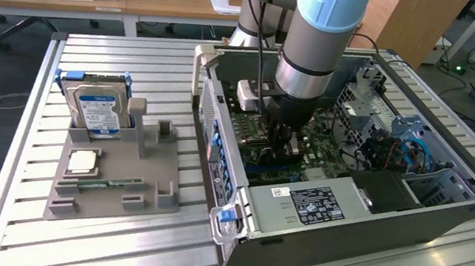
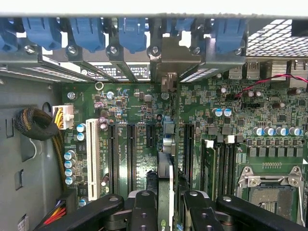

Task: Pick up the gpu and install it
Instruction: 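Insert the gpu into the slot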

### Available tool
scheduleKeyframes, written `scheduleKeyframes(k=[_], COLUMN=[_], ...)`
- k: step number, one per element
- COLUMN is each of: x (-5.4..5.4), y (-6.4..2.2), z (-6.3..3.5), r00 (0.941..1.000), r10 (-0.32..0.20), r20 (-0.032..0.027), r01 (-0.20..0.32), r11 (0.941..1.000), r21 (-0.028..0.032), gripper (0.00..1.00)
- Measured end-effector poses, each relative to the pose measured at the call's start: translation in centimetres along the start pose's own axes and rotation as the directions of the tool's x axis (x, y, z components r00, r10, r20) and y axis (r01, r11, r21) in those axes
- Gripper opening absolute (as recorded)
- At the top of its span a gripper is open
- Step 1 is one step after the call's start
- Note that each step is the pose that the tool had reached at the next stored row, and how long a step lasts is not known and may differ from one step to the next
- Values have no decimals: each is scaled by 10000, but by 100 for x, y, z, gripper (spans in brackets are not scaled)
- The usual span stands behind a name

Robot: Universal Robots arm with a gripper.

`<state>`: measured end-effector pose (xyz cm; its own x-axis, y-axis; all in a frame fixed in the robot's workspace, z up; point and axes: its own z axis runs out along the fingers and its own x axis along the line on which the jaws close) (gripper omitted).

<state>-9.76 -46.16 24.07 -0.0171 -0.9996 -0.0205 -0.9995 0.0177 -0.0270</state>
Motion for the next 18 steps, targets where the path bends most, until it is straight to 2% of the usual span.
scheduleKeyframes(k=[18], x=[2], y=[12], z=[19], r00=[10000], r10=[-25], r20=[1], r01=[25], r11=[10000], r21=[-1], gripper=[26])
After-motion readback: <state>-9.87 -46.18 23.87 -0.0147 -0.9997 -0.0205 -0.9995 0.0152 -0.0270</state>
